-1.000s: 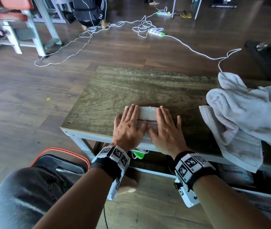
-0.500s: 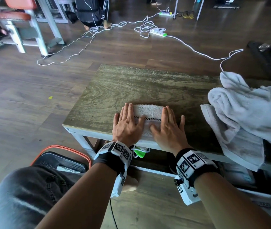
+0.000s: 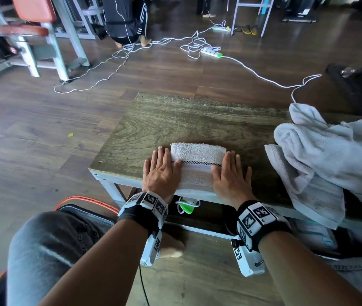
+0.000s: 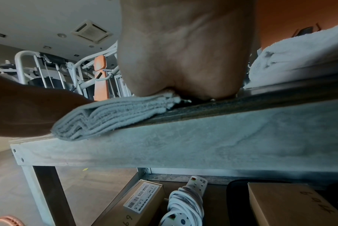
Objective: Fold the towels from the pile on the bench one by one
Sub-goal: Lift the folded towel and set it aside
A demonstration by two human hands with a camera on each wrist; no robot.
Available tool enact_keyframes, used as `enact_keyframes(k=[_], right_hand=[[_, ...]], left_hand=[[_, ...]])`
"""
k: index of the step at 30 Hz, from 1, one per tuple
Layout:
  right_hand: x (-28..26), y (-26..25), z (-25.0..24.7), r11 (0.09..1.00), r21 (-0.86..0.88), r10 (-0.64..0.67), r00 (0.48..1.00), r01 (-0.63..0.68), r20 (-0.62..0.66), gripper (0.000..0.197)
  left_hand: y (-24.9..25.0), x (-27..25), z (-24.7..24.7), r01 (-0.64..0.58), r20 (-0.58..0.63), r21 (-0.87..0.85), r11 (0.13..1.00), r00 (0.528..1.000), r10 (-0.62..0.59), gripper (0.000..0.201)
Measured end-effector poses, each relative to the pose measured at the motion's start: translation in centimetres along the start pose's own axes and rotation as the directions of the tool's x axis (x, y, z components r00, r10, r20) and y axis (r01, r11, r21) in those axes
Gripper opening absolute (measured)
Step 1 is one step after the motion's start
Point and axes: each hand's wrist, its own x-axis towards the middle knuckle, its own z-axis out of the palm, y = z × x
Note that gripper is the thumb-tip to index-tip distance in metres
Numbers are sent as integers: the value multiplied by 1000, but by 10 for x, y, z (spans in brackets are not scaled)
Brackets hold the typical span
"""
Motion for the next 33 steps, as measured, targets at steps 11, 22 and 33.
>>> enact_keyframes(k=[11, 22, 33], right_hand=[[-31, 10, 0, 999, 42, 4, 1000, -3, -24, 66], [-55, 3, -34, 961, 271, 66, 997, -53, -40, 73], [-95, -57, -87, 632, 771, 63, 997, -79, 50, 67]], left_hand=[[5, -18, -10, -74, -196, -154, 985, 980, 43, 46], [41, -49, -57, -165, -110, -718, 676, 986, 124, 27], [49, -83, -132, -64, -50, -934, 351, 998, 50, 13]])
